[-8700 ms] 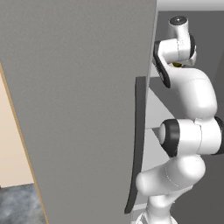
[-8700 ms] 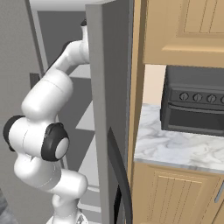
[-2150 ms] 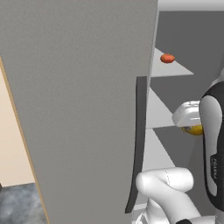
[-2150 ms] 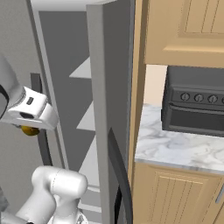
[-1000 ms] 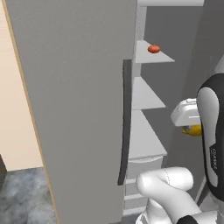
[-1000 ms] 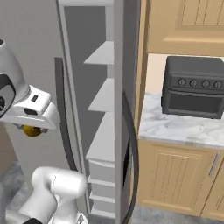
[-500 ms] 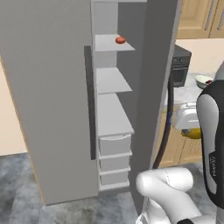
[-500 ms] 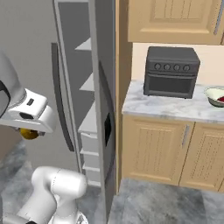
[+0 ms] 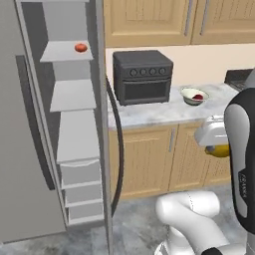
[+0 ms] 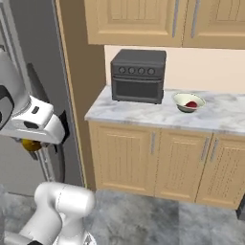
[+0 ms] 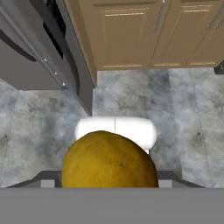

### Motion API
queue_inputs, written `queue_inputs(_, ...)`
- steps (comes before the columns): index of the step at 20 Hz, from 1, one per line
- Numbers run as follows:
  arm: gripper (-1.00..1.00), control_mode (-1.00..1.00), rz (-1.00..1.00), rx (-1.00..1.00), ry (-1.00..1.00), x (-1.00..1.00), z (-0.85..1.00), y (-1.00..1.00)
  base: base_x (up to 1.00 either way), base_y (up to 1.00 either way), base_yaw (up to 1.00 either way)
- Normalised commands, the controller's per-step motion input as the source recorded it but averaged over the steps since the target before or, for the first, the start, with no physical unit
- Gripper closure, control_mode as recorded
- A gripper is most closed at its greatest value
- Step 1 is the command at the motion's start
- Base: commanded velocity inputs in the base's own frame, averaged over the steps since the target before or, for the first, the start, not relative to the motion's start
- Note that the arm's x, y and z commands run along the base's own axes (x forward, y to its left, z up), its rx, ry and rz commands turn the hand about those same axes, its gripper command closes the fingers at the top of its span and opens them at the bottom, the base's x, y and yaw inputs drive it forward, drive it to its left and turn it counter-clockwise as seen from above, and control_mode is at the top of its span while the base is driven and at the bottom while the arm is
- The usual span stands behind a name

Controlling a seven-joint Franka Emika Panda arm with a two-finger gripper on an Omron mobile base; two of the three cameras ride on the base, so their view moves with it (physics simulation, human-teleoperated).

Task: Take the squash, pear, and lemon from the freezer and place them in the bowl on the counter.

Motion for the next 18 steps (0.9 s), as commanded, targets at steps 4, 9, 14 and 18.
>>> queue_inputs(4, 1.0, 1.0, 0.0, 0.0, 0.0, 0.0, 0.0, 0.0, 0.36, -1.0, 0.0)
queue_inputs(9, 1.0, 1.0, 0.0, 0.0, 0.0, 0.0, 0.0, 0.0, 0.67, -0.9, 0.0)
queue_inputs(14, 1.0, 1.0, 0.0, 0.0, 0.0, 0.0, 0.0, 0.0, 0.72, -0.62, 0.0)
queue_inputs(18, 1.0, 1.0, 0.0, 0.0, 0.0, 0.0, 0.0, 0.0, 0.71, -0.09, 0.0)
